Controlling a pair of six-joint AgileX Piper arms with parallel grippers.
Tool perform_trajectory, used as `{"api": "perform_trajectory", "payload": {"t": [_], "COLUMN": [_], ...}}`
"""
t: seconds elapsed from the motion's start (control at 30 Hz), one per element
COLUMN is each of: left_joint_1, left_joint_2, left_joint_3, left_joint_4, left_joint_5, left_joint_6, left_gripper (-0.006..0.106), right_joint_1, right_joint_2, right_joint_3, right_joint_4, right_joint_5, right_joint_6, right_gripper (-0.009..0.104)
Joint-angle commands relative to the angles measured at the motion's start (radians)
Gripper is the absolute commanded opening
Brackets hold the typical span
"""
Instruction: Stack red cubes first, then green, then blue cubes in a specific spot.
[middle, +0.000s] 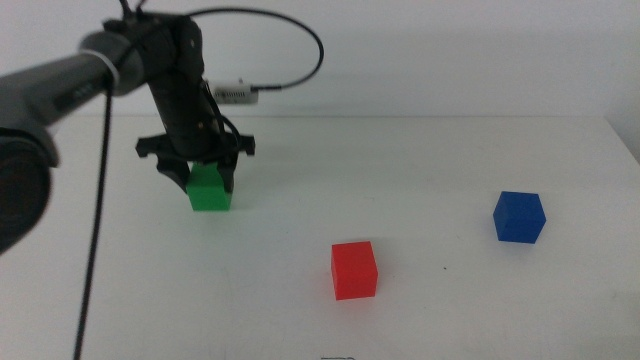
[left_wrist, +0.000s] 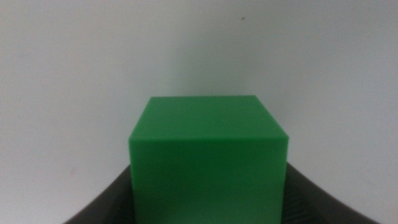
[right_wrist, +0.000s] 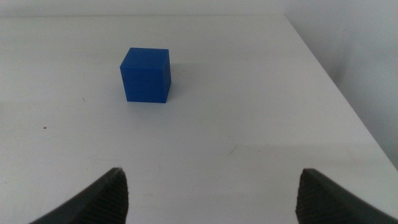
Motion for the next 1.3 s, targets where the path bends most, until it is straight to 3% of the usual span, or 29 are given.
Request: {"api": "perform_trajectory", "payload": {"t": [0.0, 0.2, 0.37, 0.73, 0.9, 1.27], "left_joint_1": [-0.025, -0.182, -0.358, -0.567, -0.595, -0.603], "left_joint_2": [-0.145, -0.365, -0.447, -0.279, -0.188, -0.15], "left_joint_3": [-0.003, 0.191, 0.277, 0.037, -0.076, -0.078], "left_joint_4": [0.002, 0.189, 0.218, 0.187, 0.187, 0.175], "left_joint_5": [0.022, -0.077, -0.083, 0.049, 0.1, 0.1], "left_joint_6": [-0.067, -0.355, -0.622, -0.723, -0.739, -0.762], "left_gripper": [-0.002, -0.002, -0.002, -0.002, -0.002, -0.002], "right_joint_1": [0.002, 0.002, 0.002, 0.002, 0.002, 0.002], "right_joint_2": [-0.015, -0.015, -0.015, -0.015, -0.015, -0.015], "right_joint_3": [-0.007, -0.007, -0.007, -0.007, -0.007, -0.007], "right_joint_4": [-0.015, -0.016, -0.016, -0.016, -0.016, -0.015], "right_joint_5": [-0.061, -0.061, -0.061, -0.06, -0.06, -0.06], "right_joint_6": [-0.008, -0.008, -0.008, -0.008, -0.008, -0.008], "right_gripper": [0.071, 0.071, 0.071, 0.071, 0.071, 0.071]}}
